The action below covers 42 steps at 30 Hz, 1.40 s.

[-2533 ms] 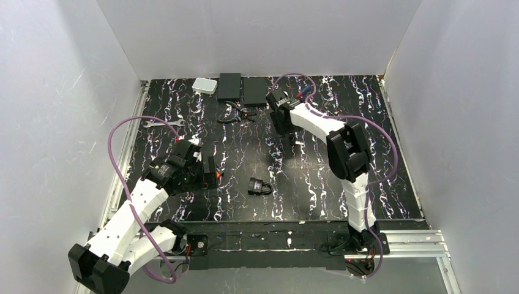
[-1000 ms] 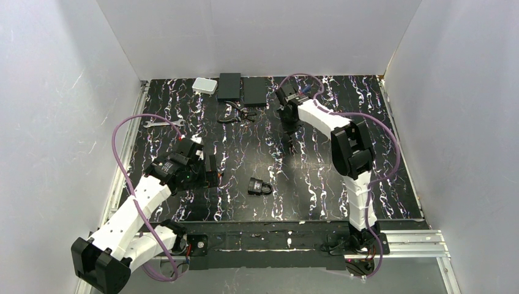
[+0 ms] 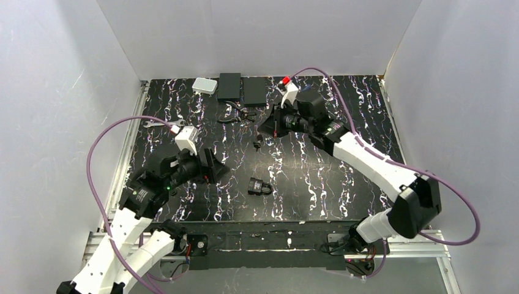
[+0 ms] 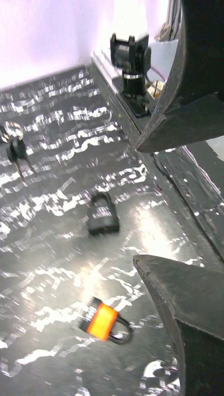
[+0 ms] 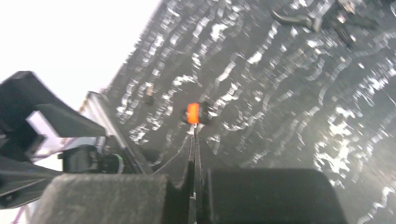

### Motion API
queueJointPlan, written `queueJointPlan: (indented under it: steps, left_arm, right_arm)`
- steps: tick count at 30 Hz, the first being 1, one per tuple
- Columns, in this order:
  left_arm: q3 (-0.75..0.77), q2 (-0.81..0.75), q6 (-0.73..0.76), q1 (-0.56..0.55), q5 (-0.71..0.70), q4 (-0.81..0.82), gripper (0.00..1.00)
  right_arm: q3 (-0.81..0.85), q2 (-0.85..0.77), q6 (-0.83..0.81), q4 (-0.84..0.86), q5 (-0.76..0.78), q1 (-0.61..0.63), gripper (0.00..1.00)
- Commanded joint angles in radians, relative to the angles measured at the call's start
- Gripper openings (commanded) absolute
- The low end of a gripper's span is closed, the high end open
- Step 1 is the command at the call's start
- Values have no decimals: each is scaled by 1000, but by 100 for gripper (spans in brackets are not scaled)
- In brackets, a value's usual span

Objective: Unlock with the key

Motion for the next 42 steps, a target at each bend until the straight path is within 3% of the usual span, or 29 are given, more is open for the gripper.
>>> queueJointPlan:
  steps: [1,7,12,23,42]
  left_arm:
    - [84,6,40,-3,133,186,76]
    - [268,57,116,-3,216,223,74]
    - [371,103,126,-3,236,239,70]
    - [468,210,90,-3,287,283,62]
    - [468,245,29,-3,369,388,47]
  right_arm:
    - [-57,-101,152,315,-148,4,1]
    - [-73,-161,281,568,-225,13,1]
    - [-43,-166,350,659,-251,22,1]
    - [24,-159,388,690,-267,56,1]
    - [81,-143,414,696,-321,78,1]
